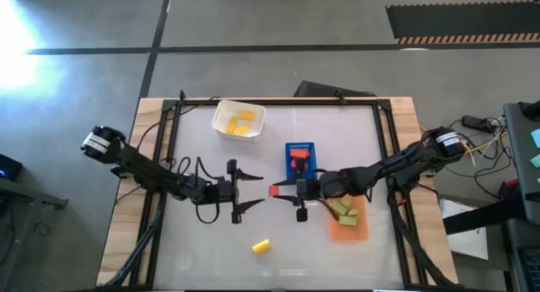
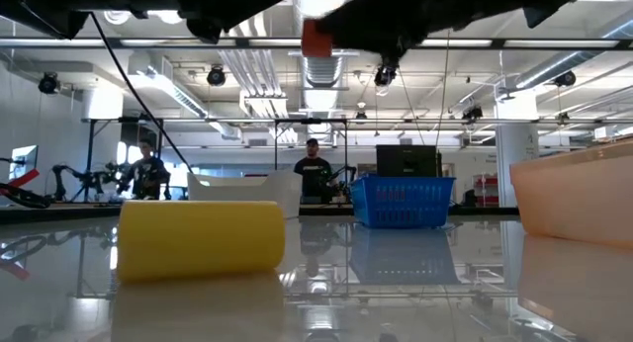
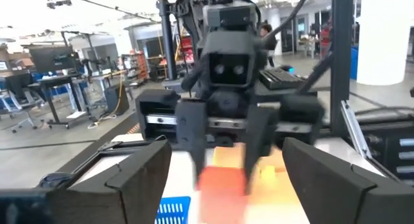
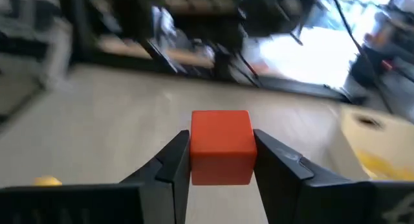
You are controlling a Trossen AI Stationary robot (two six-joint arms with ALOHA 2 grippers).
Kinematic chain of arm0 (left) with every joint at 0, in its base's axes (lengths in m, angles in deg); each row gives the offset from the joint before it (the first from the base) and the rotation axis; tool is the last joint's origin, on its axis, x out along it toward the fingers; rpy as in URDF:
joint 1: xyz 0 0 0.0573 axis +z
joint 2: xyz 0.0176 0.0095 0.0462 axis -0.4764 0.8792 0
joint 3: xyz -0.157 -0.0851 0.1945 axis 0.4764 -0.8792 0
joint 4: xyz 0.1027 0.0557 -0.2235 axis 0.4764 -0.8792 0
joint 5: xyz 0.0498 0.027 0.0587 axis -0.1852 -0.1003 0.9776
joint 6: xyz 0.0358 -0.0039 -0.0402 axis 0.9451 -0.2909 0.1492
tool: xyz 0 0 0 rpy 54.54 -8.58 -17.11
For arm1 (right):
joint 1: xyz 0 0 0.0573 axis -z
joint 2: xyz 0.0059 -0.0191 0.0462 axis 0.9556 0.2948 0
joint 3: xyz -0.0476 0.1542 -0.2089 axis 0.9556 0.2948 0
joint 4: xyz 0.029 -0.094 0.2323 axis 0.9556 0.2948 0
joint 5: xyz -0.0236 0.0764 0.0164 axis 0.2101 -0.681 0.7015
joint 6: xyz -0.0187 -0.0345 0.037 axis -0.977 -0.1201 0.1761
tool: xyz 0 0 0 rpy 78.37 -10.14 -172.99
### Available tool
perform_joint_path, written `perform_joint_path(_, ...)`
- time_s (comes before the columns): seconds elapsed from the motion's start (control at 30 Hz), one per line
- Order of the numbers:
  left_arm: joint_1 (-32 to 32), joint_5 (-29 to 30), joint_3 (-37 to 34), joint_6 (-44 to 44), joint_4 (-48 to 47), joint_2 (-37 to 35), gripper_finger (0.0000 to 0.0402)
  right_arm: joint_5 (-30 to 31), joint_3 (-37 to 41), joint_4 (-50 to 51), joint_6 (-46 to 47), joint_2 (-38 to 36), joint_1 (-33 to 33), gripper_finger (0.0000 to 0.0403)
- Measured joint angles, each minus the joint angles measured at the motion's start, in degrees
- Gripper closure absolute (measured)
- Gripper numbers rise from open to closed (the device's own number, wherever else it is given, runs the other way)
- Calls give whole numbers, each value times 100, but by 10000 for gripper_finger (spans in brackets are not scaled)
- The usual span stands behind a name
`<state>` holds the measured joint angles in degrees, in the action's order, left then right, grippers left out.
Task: Sort & place blocks by color
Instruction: Put the orange block into the blue bin
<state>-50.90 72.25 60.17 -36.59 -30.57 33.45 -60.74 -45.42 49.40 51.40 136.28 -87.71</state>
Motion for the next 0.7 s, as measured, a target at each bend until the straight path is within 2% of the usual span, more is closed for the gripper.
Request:
perform_joint_path(0.13, -16, 0, -10, -15, -355, -250, 121, 776, -12, 1109, 192, -219, 32, 281)
perform_joint_path(0.27, -16, 41, -11, -13, -397, -430, 121, 1521, -214, 2819, 662, -461, 216, 281)
perform_joint_path(0.4, -16, 55, -10, -13, -406, -458, 121, 1723, -372, 4228, 1347, -565, 541, 281)
perform_joint_path(0.5, -16, 58, -10, -13, -416, -440, 121, 1718, -362, 4657, 1642, -547, 769, 281)
perform_joint_path(0.7, -16, 60, -10, -272, -432, -427, 121, 1667, -221, 4645, 1866, -299, 1092, 281)
